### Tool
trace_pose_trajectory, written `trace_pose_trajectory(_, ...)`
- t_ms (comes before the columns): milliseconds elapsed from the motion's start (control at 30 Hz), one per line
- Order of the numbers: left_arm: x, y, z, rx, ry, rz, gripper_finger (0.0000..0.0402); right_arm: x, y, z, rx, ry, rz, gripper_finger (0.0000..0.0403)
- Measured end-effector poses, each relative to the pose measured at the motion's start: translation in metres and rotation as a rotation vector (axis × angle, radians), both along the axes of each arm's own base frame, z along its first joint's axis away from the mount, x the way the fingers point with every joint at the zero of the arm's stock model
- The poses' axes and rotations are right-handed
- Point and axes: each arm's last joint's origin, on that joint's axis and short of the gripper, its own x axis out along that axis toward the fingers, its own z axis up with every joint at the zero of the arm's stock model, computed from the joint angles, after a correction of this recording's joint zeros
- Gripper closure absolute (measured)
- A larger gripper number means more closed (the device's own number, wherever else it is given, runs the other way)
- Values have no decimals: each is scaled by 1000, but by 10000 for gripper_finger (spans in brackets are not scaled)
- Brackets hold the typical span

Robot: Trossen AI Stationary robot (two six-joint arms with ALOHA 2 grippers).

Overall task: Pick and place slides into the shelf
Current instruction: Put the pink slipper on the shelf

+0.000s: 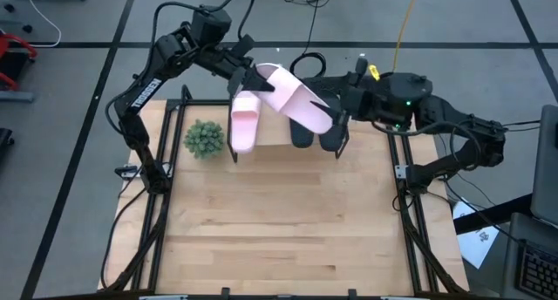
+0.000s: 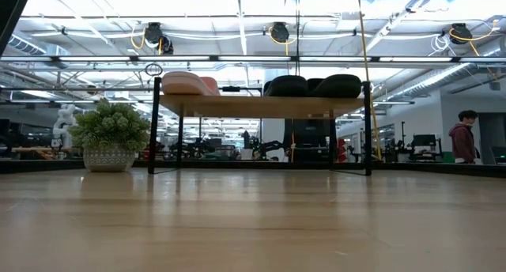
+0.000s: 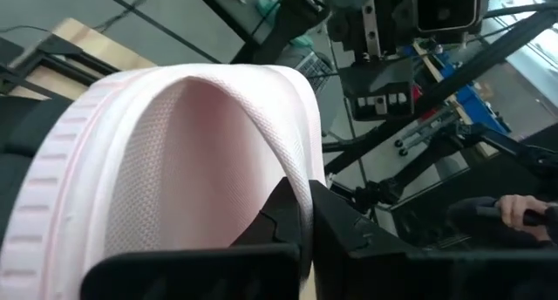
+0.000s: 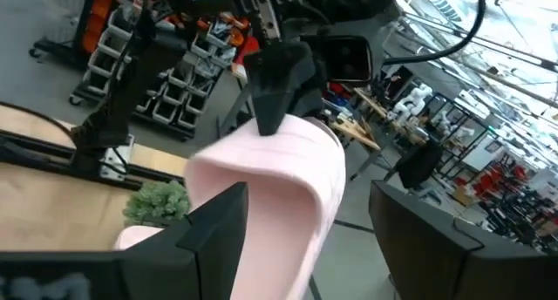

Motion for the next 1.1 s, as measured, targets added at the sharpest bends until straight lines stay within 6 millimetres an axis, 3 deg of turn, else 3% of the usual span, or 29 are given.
trace_pose_trajectory(433,13,-22,5,-8,-38,-70,402,31,-4,-17,-37,66,-23,172)
trace_pose_trajectory(800,21,-41,4,-9,-25,-119,401,30,-5,-12,-61,26,-70,175)
trace_pose_trajectory(933,26,-47,1,-15,-17,-139,401,29,-5,-10,-61,6,-72,199)
trace_pose_trajectory(1100,35,-49,-6,-28,11,-154,401,30,-5,-10,-61,8,-71,262)
